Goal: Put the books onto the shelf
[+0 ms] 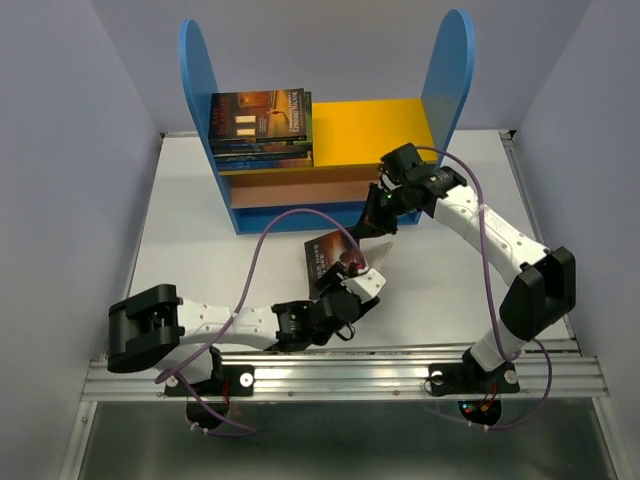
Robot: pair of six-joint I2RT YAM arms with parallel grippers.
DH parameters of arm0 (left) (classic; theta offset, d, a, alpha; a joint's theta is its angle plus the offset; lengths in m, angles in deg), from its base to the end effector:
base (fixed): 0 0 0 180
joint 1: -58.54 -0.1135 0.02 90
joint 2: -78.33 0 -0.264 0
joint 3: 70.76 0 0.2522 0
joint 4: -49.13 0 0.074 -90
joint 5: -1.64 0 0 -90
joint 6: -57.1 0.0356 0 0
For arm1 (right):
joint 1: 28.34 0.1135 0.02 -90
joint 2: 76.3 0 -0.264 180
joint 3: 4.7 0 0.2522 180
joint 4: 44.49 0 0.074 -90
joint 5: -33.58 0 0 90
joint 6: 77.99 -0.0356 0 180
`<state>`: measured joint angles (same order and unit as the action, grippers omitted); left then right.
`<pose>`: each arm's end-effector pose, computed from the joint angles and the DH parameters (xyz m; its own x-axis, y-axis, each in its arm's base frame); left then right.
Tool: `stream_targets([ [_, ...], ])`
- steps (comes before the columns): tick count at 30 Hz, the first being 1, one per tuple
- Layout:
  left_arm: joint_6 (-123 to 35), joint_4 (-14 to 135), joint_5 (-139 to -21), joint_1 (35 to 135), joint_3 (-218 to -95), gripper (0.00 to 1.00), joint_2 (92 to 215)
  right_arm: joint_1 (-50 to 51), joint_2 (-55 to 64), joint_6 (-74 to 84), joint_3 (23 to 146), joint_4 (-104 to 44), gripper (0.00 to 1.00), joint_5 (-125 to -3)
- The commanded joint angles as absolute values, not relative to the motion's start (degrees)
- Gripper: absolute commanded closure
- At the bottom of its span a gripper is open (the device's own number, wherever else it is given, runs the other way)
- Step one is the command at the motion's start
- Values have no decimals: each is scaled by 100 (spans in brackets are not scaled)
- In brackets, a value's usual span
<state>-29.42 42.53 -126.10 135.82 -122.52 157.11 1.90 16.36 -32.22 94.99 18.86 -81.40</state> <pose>0.0849 -0.2771 0.2222 -0.0375 0.3842 -0.9225 0.6486 0.7117 0.2700 0.2874 0.1850 0.3196 -0.9747 0.1637 -0.1522 0.0294 0.7690 0.6386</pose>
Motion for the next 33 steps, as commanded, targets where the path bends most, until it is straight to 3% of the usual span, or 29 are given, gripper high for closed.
stream_targets([
  [1,-3000,3644,-14037,13930,-12512,21,16032,23,1651,-4098,9204,2122,99,-8595],
  [3,-3000,3564,-14390,13984,-12521,21,16226,-30,1633,-4205,9019,2070,99,-8762],
  [7,-3088,3494,-14734,14063,-12478,38,16341,-30,1607,-4292,8992,2008,99,-8851],
  [8,-3105,3494,-14777,14063,-12469,48,16315,-30,1589,-4292,9010,2008,99,-8807],
  [12,-3106,3468,-14796,14081,-12424,74,16148,-83,1528,-4301,8949,2025,99,-8780],
  [15,-2992,3485,-14769,14107,-12442,100,16060,-135,1458,-4292,8887,2034,99,-8614],
  [18,-2755,3494,-14839,14177,-12468,100,15919,-188,1273,-4205,8921,2043,70,-7922],
  [19,-2597,3503,-14848,14238,-12468,100,15867,-188,1221,-4126,8957,2052,40,-7727],
  [22,-2141,3538,-14796,14414,-12495,100,15525,-249,931,-3784,9193,2174,1,-6708],
  [27,-1761,3976,-14262,14511,-12670,100,14849,-354,422,-3554,9300,2218,0,-4716],
  [33,-1173,4786,-13381,14503,-12960,100,13670,-627,-519,-3265,8887,2192,0,-3176],
])
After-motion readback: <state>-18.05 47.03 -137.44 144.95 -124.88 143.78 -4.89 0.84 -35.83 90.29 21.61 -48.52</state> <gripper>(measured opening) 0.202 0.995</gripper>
